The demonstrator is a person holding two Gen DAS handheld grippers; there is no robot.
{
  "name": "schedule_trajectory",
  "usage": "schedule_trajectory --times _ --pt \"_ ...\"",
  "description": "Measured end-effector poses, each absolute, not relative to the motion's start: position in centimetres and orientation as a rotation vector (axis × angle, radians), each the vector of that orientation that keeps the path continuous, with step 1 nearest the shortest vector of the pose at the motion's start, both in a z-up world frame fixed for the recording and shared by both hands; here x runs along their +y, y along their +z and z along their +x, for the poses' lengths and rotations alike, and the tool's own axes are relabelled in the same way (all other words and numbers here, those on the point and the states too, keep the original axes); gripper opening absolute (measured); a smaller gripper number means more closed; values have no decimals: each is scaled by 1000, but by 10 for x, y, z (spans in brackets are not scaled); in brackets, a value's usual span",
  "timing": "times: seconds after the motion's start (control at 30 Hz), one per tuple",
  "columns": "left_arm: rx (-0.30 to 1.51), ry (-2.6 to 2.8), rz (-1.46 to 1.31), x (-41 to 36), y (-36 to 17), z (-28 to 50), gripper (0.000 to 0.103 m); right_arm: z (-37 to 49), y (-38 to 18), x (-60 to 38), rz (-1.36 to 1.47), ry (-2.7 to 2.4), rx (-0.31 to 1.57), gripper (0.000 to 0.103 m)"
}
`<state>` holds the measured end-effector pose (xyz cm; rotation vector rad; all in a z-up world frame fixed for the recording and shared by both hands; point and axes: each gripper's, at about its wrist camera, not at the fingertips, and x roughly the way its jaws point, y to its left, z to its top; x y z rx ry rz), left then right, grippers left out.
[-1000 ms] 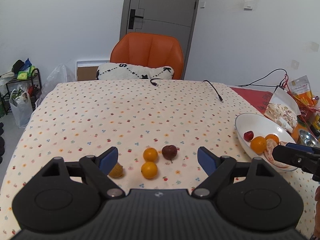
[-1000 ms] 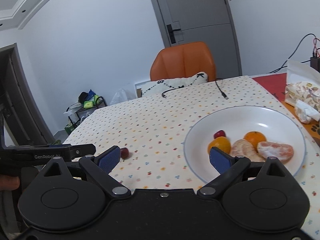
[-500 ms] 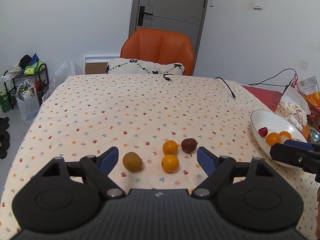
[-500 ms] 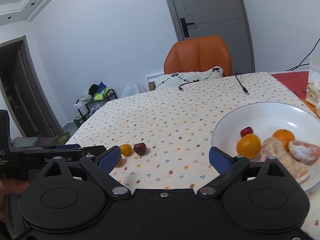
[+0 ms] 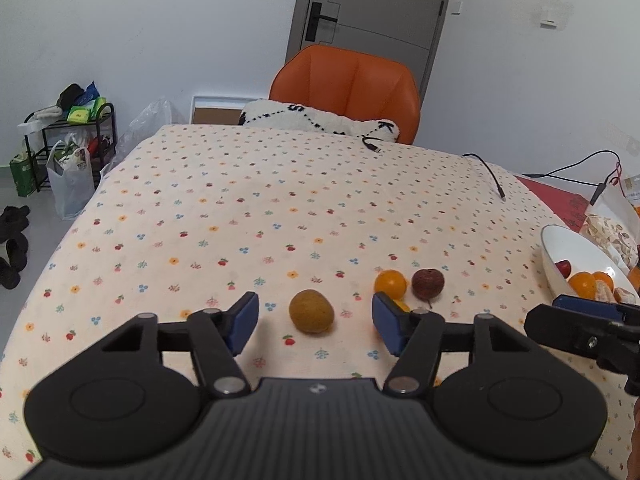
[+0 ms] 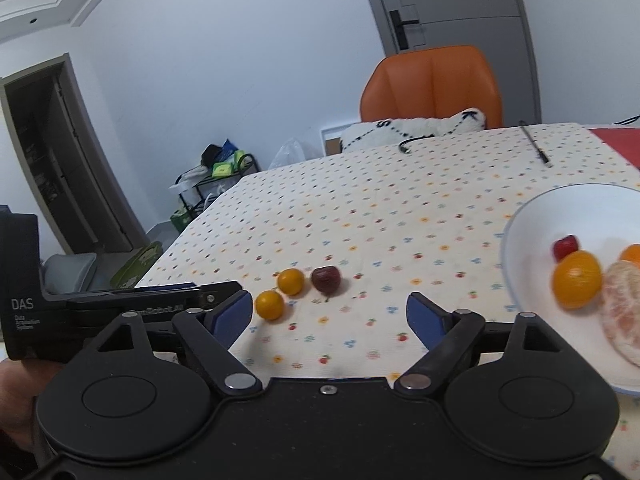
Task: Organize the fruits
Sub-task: 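Grasp the brown kiwi with the left tool while the right tool grasps a small orange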
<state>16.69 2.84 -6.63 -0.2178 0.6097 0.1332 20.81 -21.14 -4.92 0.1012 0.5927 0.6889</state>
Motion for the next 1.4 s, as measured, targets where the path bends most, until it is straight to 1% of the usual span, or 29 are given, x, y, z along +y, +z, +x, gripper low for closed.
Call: schedule_trajectory --times 0.2,0.27,0.33,0.37,0.43,0.53,0.77,0.83,1.07,1.17,1.23,1.27,1.33,1.4 --pt "619 146 -228 33 -73 172 53 213 -56 -191 79 720 618 74" --pt "619 142 -231 33 -75 173 48 214 -57 -186 74 722 625 71" --pt "624 131 -235 33 -77 174 37 216 -59 -183 73 721 631 69" --pt "620 130 -232 33 -78 174 34 218 -60 -182 74 719 635 69" --pt "617 118 -232 33 -78 174 25 220 -61 -181 75 713 641 68" --pt "619 110 -236 33 -77 172 25 223 -63 -177 75 706 652 65" --pt "613 117 -243 39 -74 167 25 227 -69 -165 65 721 674 62" --pt "608 117 -246 40 -72 166 25 228 -71 -161 64 724 682 59" --pt "608 125 -249 44 -71 165 25 231 -70 -146 54 737 684 57" --pt "606 134 -248 46 -70 164 25 233 -72 -141 51 741 693 50" --pt "606 138 -248 46 -70 163 25 234 -74 -139 47 746 698 42" --pt "607 139 -247 46 -69 163 25 234 -75 -138 45 748 699 40" --pt "609 138 -245 45 -69 163 25 234 -75 -138 48 753 697 29" --pt "609 136 -242 45 -69 164 25 234 -75 -141 67 770 701 22"
